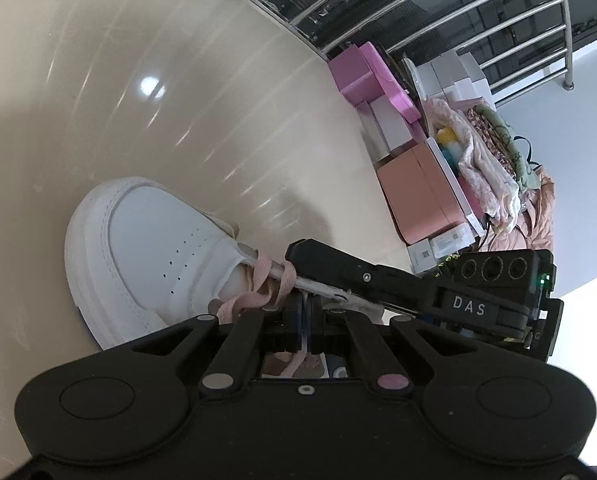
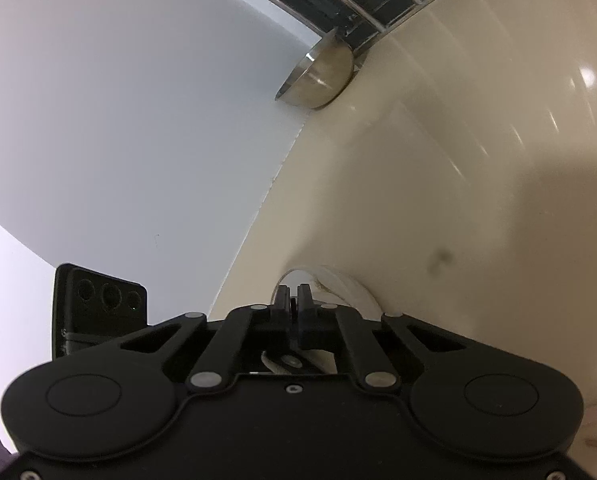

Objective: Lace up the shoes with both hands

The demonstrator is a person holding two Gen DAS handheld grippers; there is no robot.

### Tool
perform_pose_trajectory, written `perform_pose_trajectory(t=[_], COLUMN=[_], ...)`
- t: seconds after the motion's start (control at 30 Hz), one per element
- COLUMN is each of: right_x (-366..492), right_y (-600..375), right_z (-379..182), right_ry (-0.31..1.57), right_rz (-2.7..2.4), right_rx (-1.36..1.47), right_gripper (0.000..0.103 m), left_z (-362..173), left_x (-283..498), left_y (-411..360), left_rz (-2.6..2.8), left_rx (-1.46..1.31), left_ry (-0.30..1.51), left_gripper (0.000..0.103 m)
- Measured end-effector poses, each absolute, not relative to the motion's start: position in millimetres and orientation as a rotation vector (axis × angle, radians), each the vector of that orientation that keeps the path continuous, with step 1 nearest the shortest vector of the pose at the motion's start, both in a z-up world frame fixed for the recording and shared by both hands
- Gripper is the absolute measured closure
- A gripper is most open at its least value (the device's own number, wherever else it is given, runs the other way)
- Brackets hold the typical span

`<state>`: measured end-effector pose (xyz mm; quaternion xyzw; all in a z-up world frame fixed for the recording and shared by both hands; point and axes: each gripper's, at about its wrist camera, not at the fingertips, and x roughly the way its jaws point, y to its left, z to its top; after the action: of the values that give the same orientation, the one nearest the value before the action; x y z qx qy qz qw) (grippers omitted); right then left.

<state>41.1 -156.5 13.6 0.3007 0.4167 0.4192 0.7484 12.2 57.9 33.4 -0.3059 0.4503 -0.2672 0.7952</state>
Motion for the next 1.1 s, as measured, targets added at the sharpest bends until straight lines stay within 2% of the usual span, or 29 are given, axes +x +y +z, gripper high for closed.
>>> perform_pose_trajectory(t=[0.1,0.17,0.23,0.27,0.37,0.47,0.67,0.8,1.07,1.1], right_x=[38.6,32.0,25.4,20.8,6.2,-11.2,-48.9,-68.4,-107.8,-108.4], right_y=[-158.3,-159.8,-161.4,-163.1,-170.4,-167.5,-165.9,-220.4,-330.4,-340.1], right_z=[13.2,14.1,11.2,10.4,6.3,0.5,3.2,5.2,10.9,10.9], right_ry=[0.886,0.854,0.831,0.812,0.759,0.718,0.618,0.535,0.393,0.423], right_rz=[0.892,0.864,0.834,0.811,0.737,0.639,0.528,0.373,0.017,-0.041], right_rx=[0.666,0.667,0.700,0.718,0.777,0.864,0.873,0.849,0.736,0.684], right_gripper=[0.102,0.102,0.102,0.102,0.102,0.102,0.103,0.103,0.102,0.096], left_z=[46.9,71.9,97.0,107.1,108.2,82.3,70.8,73.7,65.9,65.0], left_x=[7.3,-13.3,-38.9,-55.6,-82.7,-89.7,-90.7,-92.8,-91.8,-92.1], left_y=[52.3,49.8,47.1,42.2,11.8,-14.0,17.2,33.5,47.8,48.2], left_rz=[-0.526,-0.464,-0.399,-0.378,-0.318,-0.222,-0.123,-0.034,-0.075,-0.081], left_rx=[-0.569,-0.454,-0.347,-0.296,-0.167,-0.006,0.008,0.069,0.004,0.001], left_ry=[0.954,0.886,0.797,0.743,0.759,0.812,0.794,0.749,0.713,0.707], left_gripper=[0.098,0.086,0.036,0.030,0.029,0.030,0.028,0.030,0.030,0.030])
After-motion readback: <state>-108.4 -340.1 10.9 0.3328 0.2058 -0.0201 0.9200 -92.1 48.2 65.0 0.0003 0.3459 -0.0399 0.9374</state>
